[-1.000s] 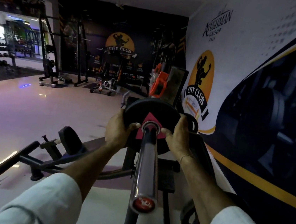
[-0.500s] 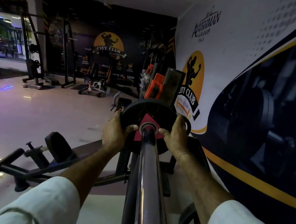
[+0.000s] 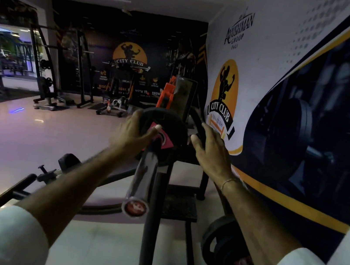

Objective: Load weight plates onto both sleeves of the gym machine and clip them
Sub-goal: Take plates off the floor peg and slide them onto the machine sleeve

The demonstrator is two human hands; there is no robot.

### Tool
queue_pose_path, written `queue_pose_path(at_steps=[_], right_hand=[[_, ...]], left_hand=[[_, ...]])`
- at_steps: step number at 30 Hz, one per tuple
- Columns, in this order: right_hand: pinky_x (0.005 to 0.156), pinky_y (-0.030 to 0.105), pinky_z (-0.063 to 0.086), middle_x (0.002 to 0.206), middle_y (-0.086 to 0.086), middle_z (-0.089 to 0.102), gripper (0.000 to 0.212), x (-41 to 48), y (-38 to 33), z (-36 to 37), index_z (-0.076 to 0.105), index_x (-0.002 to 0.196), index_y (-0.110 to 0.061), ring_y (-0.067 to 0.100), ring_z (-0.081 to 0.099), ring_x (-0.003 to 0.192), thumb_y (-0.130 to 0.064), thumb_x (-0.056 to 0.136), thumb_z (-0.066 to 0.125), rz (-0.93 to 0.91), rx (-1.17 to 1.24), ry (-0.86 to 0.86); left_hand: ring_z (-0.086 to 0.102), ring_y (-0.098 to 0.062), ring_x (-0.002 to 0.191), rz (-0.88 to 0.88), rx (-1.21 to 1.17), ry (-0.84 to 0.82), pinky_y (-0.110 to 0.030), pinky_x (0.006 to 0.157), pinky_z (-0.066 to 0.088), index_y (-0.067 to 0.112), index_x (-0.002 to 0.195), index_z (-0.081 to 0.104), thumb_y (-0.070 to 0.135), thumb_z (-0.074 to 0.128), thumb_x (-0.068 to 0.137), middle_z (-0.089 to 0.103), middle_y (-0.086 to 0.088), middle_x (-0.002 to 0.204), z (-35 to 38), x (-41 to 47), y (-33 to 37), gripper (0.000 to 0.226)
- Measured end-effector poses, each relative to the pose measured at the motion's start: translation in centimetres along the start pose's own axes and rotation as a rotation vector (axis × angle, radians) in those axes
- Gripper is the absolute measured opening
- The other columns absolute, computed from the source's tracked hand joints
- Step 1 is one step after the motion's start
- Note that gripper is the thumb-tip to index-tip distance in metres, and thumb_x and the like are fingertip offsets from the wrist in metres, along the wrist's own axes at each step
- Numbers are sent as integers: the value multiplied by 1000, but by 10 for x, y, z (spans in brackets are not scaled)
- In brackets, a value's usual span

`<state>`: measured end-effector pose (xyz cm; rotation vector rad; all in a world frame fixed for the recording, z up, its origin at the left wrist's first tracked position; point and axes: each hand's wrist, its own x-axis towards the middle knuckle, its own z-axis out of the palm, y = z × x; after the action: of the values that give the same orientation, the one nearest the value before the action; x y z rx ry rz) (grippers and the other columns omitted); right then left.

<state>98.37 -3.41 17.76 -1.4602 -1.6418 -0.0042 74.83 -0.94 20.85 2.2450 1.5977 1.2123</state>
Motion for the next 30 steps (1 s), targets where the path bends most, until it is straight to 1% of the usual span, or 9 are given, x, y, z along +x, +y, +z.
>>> queue_pose_path(at_steps=[4,7,9,12,15,18,21,25,30], right_hand=[[112,44,41,159,3,40,58,-36,33,-58,36,155,-23,24,40,145,-49,104,44,-67,-56,33],[111,47,43,157,4,42,57,-67,68,-99,38,154,-23,26,41,143,-49,104,42,-88,-72,39],[108,46,45,155,3,44,55,-88,93,-123,39,153,-22,25,43,140,-49,105,41,-93,-85,41],[105,41,47,152,2,47,52,-117,134,-150,43,151,-22,22,47,137,-46,105,41,-72,-76,41],[103,40,48,148,5,53,49,-145,181,-165,46,148,-20,24,52,133,-44,105,44,-52,-93,21],[99,31,45,143,5,57,49,-165,234,-167,48,146,-18,22,55,128,-45,105,43,-9,-184,-27],[92,26,40,141,4,58,47,-181,287,-164,48,144,-19,23,57,125,-44,105,43,77,-219,-96],[99,38,47,146,4,54,48,-195,356,-149,44,147,-22,25,55,130,-45,105,43,173,-234,-194],[95,41,49,149,9,51,53,-197,435,-116,42,150,-19,30,54,129,-45,104,44,275,-275,-336]], left_hand=[[63,-19,108,132,134,34,-41,77,58,30,135,51,71,50,81,63,2,126,8,-34,73,67],[62,-22,106,165,213,123,-33,66,47,22,135,53,57,59,90,63,-3,126,43,-70,125,57],[61,-23,110,182,236,134,-33,65,49,24,138,50,58,55,91,62,-2,127,78,-94,148,59],[53,-25,128,121,244,84,-42,86,56,26,146,42,64,50,90,54,-3,142,141,-120,163,68],[42,-25,139,43,224,23,-47,105,47,25,151,35,64,50,91,44,-5,153,203,-144,175,73],[35,-24,145,-5,194,-60,-46,113,39,23,154,32,63,51,93,39,-5,157,258,-160,183,75],[38,-24,142,-18,156,-131,-45,108,44,25,152,32,63,51,92,41,-4,155,312,-169,187,73],[33,-24,146,-83,115,-239,-44,114,35,23,154,30,61,52,94,36,-5,159,388,-170,180,75],[50,-27,131,-156,102,-357,-46,96,53,28,149,34,65,49,90,49,-5,147,477,-165,151,71]])
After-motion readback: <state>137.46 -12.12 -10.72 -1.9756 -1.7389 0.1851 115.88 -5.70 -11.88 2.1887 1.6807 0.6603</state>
